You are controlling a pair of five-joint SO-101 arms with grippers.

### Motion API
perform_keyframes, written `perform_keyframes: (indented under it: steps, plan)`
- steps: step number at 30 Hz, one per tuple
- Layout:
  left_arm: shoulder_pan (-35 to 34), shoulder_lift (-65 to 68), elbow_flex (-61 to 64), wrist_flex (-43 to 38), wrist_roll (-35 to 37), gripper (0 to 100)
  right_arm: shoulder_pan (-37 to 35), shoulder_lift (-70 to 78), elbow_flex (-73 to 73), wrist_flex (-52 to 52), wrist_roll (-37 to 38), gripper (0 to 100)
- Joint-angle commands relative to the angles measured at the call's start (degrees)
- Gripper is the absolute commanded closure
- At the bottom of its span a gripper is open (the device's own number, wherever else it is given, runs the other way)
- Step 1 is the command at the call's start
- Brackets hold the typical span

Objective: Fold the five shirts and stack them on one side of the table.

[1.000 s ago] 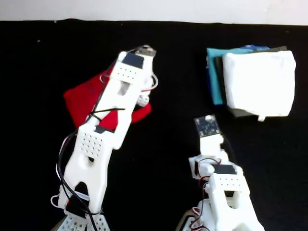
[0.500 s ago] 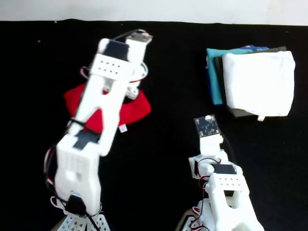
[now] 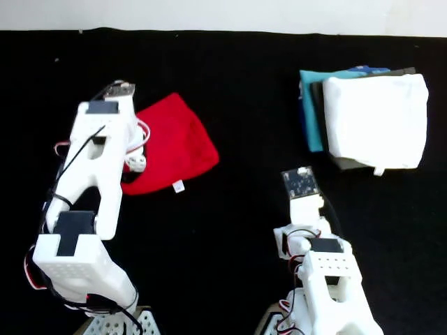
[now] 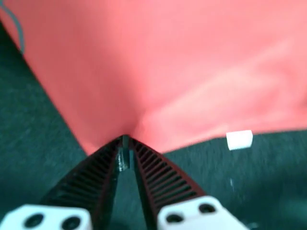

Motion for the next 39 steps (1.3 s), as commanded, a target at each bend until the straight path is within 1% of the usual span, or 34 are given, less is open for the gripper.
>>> perform_keyframes:
  steps: [1, 3, 5, 10, 12, 13, 15, 17, 19, 21, 22, 25, 28, 32, 37, 39]
  plan:
    - [-0.6, -3.6, 4.4, -6.9, -0.4, 99, 0.7, 0.0, 1.1, -1.3, 0.4, 99.2]
    - [-0.6, -4.4, 4.4, -5.8, -0.4, 99, 0.7, 0.0, 1.1, -1.3, 0.4, 99.2]
    - [-0.6, -7.0, 3.8, -2.6, -0.3, 99, 0.7, 0.0, 1.1, -1.3, 0.4, 99.2]
    - [-1.0, -20.8, 4.4, 5.2, -0.3, 99, -0.1, 0.0, -0.2, -0.7, 0.5, 99.2]
    - [-1.6, -26.8, 4.4, 9.1, -0.3, 99, -0.5, 0.0, -4.2, 3.8, 0.4, 98.9]
    - [-1.8, -29.4, 4.4, 11.0, -0.5, 99, -1.1, 0.0, -7.8, 7.8, 0.4, 98.9]
    - [-4.4, -34.0, 6.8, 12.8, -0.6, 99, -2.6, 0.1, -16.4, 16.1, 0.4, 98.5]
    - [-8.4, -36.4, 12.2, 10.5, -0.6, 99, -4.2, 0.9, -26.5, 23.1, 0.4, 94.4]
    - [-13.1, -35.7, 19.2, 5.6, -0.6, 99, -5.7, 3.2, -36.1, 27.7, 0.3, 87.5]
    - [-18.0, -34.0, 25.3, 1.0, -0.6, 99, -7.3, 7.6, -45.2, 31.2, -1.4, 81.3]
    - [-20.0, -33.1, 27.7, -1.1, -0.6, 99, -8.2, 10.7, -49.5, 32.7, -2.4, 79.6]
    - [-24.5, -30.1, 33.5, -6.2, -0.6, 99, -11.8, 21.0, -61.8, 35.5, -4.9, 79.3]
    - [-26.5, -27.8, 38.9, -13.4, -0.6, 99, -16.4, 31.5, -73.8, 37.1, -8.4, 79.3]
    - [-27.4, -26.3, 44.9, -22.2, -0.4, 99, -22.8, 45.2, -89.6, 38.9, -15.6, 78.9]
    - [-27.0, -28.1, 48.0, -24.0, -0.3, 99, -29.1, 62.2, -104.7, 38.8, -21.0, 78.2]
    - [-27.0, -28.5, 48.7, -25.1, -0.3, 99, -31.1, 67.1, -111.1, 38.9, -22.9, 74.0]
